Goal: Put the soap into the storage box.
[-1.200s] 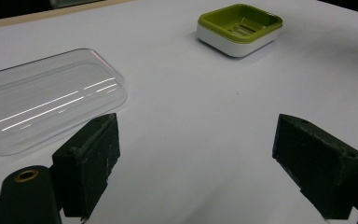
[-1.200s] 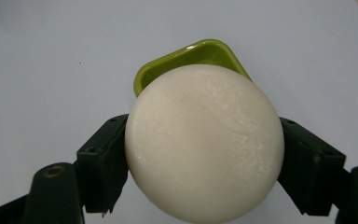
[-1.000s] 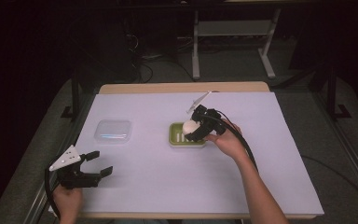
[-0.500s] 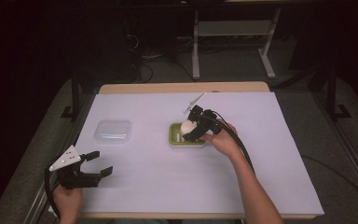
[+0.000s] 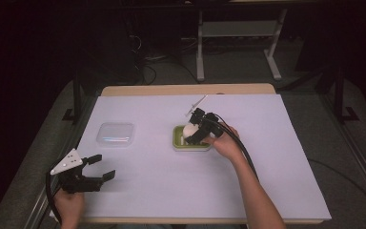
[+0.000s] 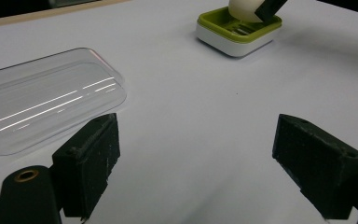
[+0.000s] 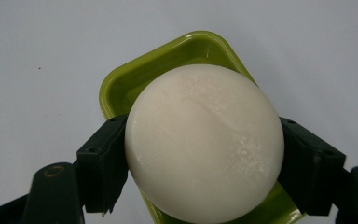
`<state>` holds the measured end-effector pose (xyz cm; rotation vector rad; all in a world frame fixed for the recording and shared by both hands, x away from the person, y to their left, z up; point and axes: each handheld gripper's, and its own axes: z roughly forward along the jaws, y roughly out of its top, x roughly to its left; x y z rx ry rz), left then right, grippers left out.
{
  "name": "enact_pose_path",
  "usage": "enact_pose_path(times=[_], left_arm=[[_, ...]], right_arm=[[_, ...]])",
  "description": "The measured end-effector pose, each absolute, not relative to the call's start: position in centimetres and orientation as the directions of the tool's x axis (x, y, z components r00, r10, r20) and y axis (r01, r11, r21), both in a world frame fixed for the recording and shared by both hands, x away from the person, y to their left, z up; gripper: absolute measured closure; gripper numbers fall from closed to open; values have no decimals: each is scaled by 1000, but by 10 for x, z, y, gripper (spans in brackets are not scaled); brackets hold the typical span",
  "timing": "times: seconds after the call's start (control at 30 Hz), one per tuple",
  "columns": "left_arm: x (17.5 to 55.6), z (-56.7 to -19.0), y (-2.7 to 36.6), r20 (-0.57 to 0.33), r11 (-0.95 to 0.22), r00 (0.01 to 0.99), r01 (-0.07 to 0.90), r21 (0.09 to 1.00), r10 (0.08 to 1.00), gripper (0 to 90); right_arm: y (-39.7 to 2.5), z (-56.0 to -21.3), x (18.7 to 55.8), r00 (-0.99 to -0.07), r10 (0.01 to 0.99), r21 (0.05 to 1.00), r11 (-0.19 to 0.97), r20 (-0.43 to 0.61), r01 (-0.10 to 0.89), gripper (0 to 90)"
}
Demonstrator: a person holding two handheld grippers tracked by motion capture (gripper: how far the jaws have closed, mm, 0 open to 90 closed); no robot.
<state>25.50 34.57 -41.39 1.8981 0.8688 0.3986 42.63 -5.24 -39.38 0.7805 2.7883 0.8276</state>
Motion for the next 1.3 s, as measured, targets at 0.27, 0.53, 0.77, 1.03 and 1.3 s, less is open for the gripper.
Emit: enact_pose_path(times=[0.27, 0.53, 0.77, 1.03, 1.3], left_arm=[[255, -414, 346, -91, -272, 692, 397, 876, 717, 145], [255, -414, 345, -94, -269, 692, 397, 877, 716, 145], [255, -414, 345, -94, -269, 694, 396, 878, 714, 145], [255, -414, 344, -92, -269, 693, 394, 879, 715, 145], [255, -414, 344, -89, -271, 694, 391, 880, 714, 145]], right_arm=[[-51, -399, 431, -852, 523, 532, 711, 39, 460, 241], [-50, -404, 433, -843, 536, 523, 706, 44, 477, 241], [-47, -408, 434, -846, 533, 517, 716, 32, 470, 240], [-46, -409, 434, -841, 540, 509, 716, 31, 478, 241], [-47, -409, 435, -838, 545, 507, 715, 25, 481, 240]])
